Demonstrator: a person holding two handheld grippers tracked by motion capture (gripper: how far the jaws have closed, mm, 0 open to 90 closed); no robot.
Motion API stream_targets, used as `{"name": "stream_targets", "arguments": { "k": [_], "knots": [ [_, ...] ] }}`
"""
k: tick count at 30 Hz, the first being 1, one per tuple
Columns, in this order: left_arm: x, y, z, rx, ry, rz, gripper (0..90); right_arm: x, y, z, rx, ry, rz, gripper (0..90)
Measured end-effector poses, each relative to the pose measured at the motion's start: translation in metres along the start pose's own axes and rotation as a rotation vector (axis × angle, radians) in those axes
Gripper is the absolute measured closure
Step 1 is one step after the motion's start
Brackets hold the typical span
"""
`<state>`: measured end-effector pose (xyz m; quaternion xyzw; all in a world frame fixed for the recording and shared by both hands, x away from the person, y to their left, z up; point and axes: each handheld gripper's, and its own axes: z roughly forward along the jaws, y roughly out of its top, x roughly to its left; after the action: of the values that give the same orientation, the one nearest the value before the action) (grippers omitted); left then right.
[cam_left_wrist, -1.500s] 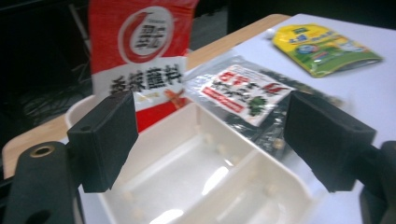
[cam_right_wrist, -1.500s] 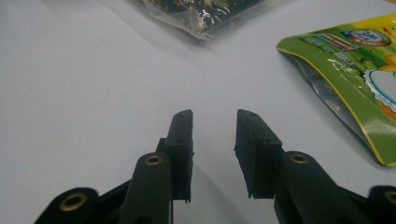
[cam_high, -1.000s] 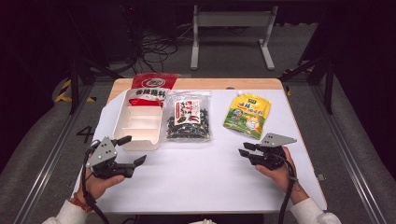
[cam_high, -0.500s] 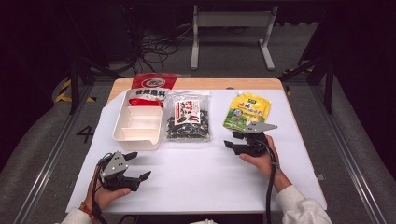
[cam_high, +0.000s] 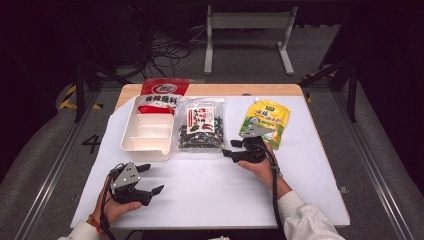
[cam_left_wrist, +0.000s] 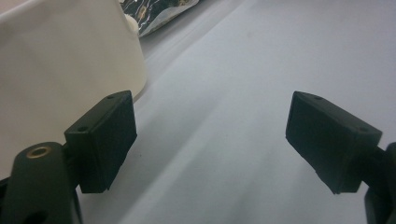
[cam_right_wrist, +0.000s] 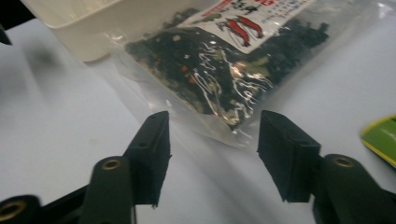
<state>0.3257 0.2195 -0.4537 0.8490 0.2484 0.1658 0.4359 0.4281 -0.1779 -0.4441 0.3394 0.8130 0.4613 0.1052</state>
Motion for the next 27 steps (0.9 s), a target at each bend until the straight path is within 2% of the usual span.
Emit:
{"name": "stream_targets", "arguments": {
  "k": [2, 5, 9, 10, 13, 16, 19, 21, 23, 27],
  "knots": [
    [0.000, 0.000, 0.001, 0.004, 0.001, -0.002, 17.1, 0.005, 0.001, 0.005, 0.012, -0.010, -0.044, 51.6],
    [-0.001, 0.001, 0.003, 0.010, 0.000, -0.002, 17.1, 0.007, 0.001, 0.012, 0.019, -0.025, -0.068, 58.4],
    [-0.002, 0.002, 0.006, 0.024, -0.014, 0.000, 17.1, 0.004, 0.001, 0.016, 0.016, -0.055, -0.083, 72.0],
    [-0.002, 0.002, 0.007, 0.025, -0.015, 0.000, 17.1, 0.003, 0.000, 0.015, 0.017, -0.055, -0.090, 76.6],
    [-0.002, 0.001, 0.008, 0.033, -0.023, -0.007, 17.2, 0.001, 0.000, 0.011, 0.013, -0.048, -0.096, 82.6],
    [-0.003, 0.002, 0.008, 0.030, -0.024, -0.005, 17.3, 0.001, 0.000, 0.010, 0.013, -0.042, -0.108, 80.5],
    [-0.003, 0.002, 0.007, 0.028, -0.025, -0.006, 17.3, 0.002, -0.001, 0.009, 0.004, -0.036, -0.099, 79.1],
    [-0.002, 0.001, 0.007, 0.029, -0.026, -0.008, 17.2, 0.002, 0.000, 0.010, 0.000, -0.027, -0.099, 73.1],
    [-0.002, 0.001, 0.008, 0.032, -0.026, -0.006, 17.3, 0.003, 0.000, 0.011, -0.006, -0.034, -0.100, 63.4],
    [-0.003, 0.002, 0.009, 0.035, -0.032, -0.001, 17.3, 0.003, 0.000, 0.016, 0.001, -0.048, -0.114, 59.4]
  ]
}}
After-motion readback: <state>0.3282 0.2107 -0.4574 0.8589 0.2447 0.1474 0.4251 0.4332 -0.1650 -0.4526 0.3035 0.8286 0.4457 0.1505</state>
